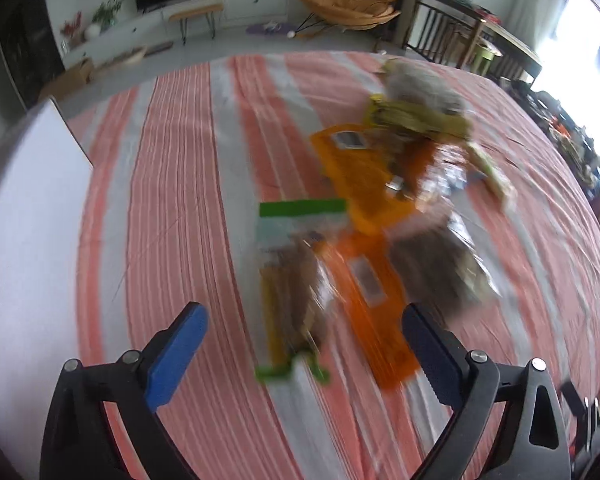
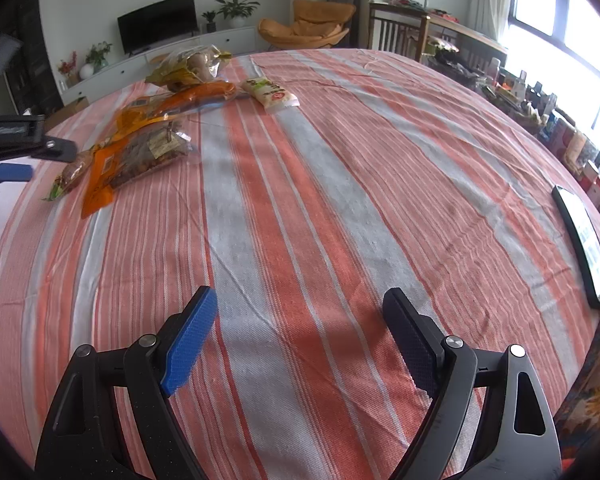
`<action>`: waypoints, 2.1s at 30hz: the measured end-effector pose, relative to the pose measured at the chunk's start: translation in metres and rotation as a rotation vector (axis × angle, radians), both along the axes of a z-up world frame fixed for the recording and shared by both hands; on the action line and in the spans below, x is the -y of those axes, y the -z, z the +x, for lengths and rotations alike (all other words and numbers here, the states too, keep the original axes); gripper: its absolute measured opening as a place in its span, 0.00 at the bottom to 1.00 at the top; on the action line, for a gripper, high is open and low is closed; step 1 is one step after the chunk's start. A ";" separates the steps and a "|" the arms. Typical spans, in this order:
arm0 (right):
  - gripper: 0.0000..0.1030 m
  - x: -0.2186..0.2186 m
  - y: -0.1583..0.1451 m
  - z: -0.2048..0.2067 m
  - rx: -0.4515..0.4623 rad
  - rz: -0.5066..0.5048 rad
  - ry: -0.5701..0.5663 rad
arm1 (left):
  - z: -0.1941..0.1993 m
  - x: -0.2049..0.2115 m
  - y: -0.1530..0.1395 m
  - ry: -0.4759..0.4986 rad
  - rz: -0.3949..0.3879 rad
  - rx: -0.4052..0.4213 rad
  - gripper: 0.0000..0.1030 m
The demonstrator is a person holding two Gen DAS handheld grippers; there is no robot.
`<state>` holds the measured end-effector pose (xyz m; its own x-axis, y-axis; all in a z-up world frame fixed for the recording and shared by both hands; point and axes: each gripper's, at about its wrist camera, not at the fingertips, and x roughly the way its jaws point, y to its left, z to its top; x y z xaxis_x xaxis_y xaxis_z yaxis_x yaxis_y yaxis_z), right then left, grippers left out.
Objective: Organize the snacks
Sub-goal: 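Grasp the green-labelled sausage bag with the left tool, then lift the sausage bag with the left tool while the right tool approaches the orange-labelled bag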
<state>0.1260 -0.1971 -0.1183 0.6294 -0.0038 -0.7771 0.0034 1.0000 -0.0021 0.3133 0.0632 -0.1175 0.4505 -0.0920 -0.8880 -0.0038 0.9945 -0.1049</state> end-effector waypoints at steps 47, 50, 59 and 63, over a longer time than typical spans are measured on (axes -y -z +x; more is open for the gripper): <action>0.86 -0.001 -0.001 -0.002 0.002 0.002 0.002 | -0.138 0.012 0.025 -0.013 0.081 0.044 0.83; 0.86 0.000 -0.001 -0.001 0.002 0.001 0.003 | -0.142 0.010 0.027 -0.014 0.086 0.079 0.91; 0.86 -0.001 0.000 -0.002 0.002 0.001 0.003 | -0.148 0.001 0.032 -0.013 0.089 0.154 1.00; 0.86 -0.001 0.000 -0.002 0.003 0.001 0.005 | -0.149 0.001 0.032 -0.022 0.091 0.162 1.00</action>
<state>0.1238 -0.1962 -0.1179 0.6315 -0.0060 -0.7753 0.0086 1.0000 -0.0007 0.1641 0.0622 -0.1491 0.5895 -0.0032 -0.8077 -0.0157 0.9998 -0.0154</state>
